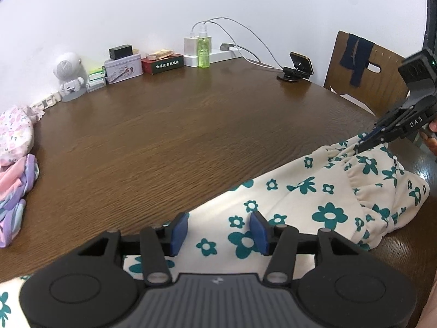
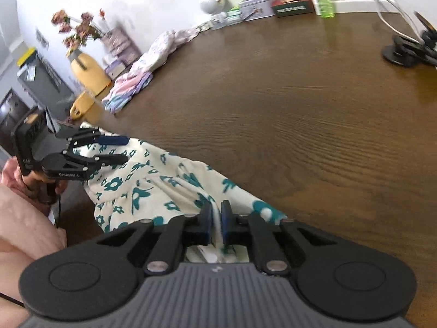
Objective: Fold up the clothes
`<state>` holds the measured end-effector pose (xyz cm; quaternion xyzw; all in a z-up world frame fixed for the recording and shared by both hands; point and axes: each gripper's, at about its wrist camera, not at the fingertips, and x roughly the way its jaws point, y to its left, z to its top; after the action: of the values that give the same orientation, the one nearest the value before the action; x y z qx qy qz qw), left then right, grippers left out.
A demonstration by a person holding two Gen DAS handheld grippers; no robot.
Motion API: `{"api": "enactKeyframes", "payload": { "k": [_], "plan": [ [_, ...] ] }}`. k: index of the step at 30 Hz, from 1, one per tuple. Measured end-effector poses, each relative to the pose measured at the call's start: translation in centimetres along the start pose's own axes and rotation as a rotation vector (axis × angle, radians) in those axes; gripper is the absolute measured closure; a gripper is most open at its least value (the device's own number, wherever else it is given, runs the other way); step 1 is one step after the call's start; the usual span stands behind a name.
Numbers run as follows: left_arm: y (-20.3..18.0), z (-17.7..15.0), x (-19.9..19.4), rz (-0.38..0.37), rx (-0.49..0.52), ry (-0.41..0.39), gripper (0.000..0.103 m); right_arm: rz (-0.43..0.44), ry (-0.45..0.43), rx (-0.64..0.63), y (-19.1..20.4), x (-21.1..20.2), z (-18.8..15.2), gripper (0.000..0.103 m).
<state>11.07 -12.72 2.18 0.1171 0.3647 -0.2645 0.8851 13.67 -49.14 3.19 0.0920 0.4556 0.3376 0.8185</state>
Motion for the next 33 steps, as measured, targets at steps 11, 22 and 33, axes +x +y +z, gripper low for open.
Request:
{"api": "enactKeyframes", "payload": {
  "k": [11,22,33],
  "plan": [
    [-0.4,0.2,0.0,0.006,0.03,0.006,0.052,-0.091,0.089,-0.597,11.2,-2.4,-1.6,0.009],
    [-1.0,0.2,-0.1,0.021,0.075,0.013,0.052,-0.126,0.407,-0.912,11.7,5.5,-0.8,0.002],
    [-0.7,0.0,-0.1,0.013,0.078,0.005,0.052,-0.124,0.425,-0.792,6.6,2.8,1.0,0.067]
  ]
}}
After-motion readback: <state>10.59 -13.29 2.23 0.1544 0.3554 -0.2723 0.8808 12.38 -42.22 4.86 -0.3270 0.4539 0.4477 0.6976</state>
